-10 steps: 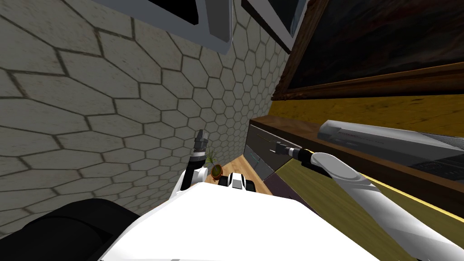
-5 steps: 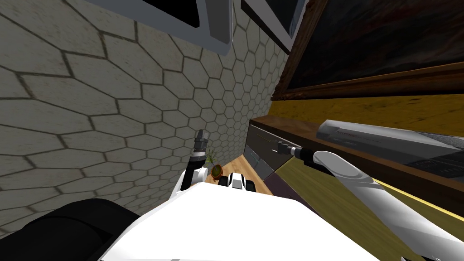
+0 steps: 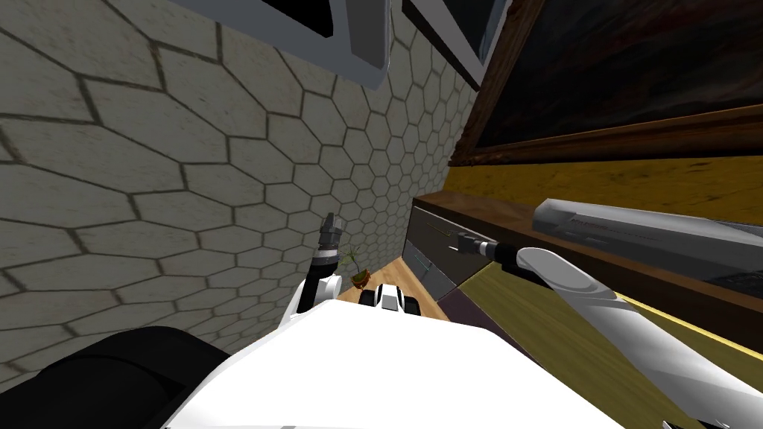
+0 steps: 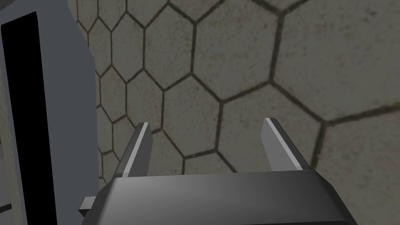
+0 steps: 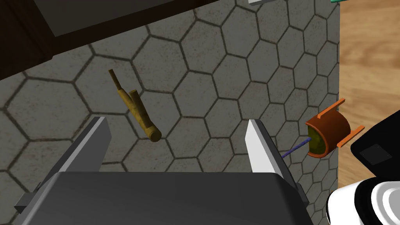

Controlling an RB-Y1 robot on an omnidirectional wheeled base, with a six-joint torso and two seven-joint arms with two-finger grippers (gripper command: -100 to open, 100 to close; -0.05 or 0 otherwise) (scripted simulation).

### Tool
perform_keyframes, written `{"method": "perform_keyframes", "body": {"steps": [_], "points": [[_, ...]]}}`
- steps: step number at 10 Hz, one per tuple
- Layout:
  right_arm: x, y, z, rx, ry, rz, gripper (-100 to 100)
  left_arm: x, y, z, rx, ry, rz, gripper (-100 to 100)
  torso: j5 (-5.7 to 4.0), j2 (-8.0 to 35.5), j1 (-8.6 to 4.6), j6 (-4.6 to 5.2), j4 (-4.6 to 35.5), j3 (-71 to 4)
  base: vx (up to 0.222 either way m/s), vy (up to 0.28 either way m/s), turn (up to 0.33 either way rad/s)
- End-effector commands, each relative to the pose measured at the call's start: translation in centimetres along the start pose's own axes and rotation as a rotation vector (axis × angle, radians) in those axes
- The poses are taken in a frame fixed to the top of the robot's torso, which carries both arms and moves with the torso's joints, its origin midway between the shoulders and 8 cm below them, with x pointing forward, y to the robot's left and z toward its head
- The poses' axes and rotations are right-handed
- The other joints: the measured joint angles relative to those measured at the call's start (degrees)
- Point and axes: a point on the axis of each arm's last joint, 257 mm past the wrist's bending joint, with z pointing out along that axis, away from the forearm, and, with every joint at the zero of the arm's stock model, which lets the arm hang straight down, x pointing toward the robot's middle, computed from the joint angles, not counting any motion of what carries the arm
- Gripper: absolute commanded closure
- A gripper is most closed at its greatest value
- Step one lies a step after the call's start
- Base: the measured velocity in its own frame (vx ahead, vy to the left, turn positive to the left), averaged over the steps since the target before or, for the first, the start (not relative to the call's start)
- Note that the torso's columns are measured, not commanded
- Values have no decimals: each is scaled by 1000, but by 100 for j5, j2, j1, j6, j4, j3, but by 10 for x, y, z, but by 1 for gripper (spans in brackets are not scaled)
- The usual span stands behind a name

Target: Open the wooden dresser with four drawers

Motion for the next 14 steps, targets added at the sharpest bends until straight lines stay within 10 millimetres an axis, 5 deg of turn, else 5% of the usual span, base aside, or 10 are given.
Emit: {"method": "perform_keyframes", "body": {"steps": [1,3,6,7,10,14], "points": [[13,0,0,7,29,17,-100,0,0,0,1,0,0,0,-34,144,-146,46,36,85,-88,-70,209],[25,0,0,14,58,33,-100,0,0,0,0,0,0,0,16,-45,57,38,-9,-22,145,176,55],[32,0,0,17,75,42,-100,0,0,0,0,0,0,0,-9,45,-21,12,13,31,-22,11,177],[25,0,0,14,58,33,100,0,0,0,0,0,0,0,-7,47,-13,20,15,34,21,-8,-194],[0,0,0,0,0,0,100,0,0,0,0,0,0,0,4,71,-16,64,25,42,77,11,-236],[-4,-4,2,6,-2,-4,100,0,0,0,0,0,0,0,13,74,32,27,22,46,-27,97,-13]]}}
